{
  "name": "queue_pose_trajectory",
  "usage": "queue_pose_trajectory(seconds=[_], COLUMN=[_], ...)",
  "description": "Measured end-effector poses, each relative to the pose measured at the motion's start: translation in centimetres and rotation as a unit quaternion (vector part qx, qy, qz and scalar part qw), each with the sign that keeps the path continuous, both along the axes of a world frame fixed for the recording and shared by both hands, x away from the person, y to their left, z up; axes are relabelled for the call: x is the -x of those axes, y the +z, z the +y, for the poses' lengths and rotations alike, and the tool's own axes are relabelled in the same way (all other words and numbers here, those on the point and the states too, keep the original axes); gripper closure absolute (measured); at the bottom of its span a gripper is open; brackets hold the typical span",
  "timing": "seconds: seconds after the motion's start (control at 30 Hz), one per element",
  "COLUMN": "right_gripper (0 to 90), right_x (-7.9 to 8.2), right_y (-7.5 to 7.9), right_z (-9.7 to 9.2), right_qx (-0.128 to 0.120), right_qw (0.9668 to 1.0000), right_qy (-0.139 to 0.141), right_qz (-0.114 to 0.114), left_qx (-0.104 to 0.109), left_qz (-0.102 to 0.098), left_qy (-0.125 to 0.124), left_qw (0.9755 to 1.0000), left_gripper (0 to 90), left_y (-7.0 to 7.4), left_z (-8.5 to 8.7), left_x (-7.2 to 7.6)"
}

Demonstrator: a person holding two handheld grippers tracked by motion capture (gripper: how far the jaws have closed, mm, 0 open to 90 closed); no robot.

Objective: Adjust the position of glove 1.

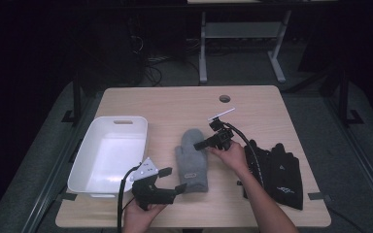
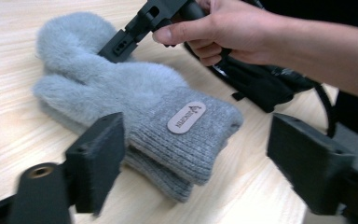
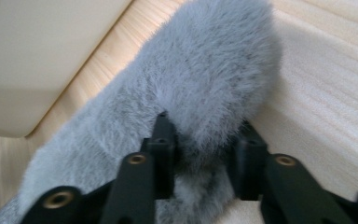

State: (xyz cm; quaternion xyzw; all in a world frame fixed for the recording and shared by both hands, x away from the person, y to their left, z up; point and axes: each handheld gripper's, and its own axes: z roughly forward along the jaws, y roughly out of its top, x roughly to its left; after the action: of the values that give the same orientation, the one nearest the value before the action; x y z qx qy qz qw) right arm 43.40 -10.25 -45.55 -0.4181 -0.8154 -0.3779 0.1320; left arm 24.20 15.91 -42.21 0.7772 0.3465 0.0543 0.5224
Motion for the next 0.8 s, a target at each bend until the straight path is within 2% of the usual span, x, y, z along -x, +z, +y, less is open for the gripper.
queue_pose_trajectory(seconds=[0.1, 0.2, 0.3, 0.4, 0.5, 0.6, 0.67, 0.8], right_gripper=[75.5, 77.0, 77.7, 78.2, 78.3, 78.4, 78.4, 78.4], right_x=[0.3, 0.8, 1.4, 2.0, 2.8, 3.3, 3.7, 4.1], right_y=[0.3, 0.5, 0.5, 0.7, 0.9, 0.9, 0.9, 0.7], right_z=[-0.3, -0.7, -1.2, -1.9, -2.7, -3.7, -4.4, -5.4], right_qx=[-0.001, -0.005, -0.010, -0.012, -0.010, -0.009, -0.011, -0.008], right_qw=[0.9999, 0.9994, 0.9992, 0.9987, 0.9983, 0.9982, 0.9980, 0.9981], right_qy=[0.004, 0.007, 0.008, 0.008, 0.005, 0.003, -0.003, -0.006], right_qz=[-0.016, -0.034, -0.039, -0.048, -0.056, -0.059, -0.063, -0.060], left_qx=[0.009, 0.019, 0.033, 0.027, 0.024, 0.012, 0.013, 0.023], left_qz=[0.019, 0.038, 0.064, 0.072, 0.093, 0.108, 0.124, 0.160], left_qy=[-0.001, 0.001, 0.001, 0.002, 0.010, 0.012, 0.016, 0.025], left_qw=[0.9998, 0.9991, 0.9974, 0.9970, 0.9953, 0.9940, 0.9921, 0.9865], left_gripper=[19.9, 17.9, 14.6, 13.0, 13.2, 13.6, 14.2, 15.1], left_y=[-0.1, -0.3, -0.4, -0.7, -1.2, -1.6, -2.0, -2.7], left_z=[0.0, 0.0, -0.1, -0.4, -0.7, -1.2, -1.5, -2.0], left_x=[-0.3, -0.5, -0.8, -1.1, -1.5, -1.9, -2.3, -3.4])
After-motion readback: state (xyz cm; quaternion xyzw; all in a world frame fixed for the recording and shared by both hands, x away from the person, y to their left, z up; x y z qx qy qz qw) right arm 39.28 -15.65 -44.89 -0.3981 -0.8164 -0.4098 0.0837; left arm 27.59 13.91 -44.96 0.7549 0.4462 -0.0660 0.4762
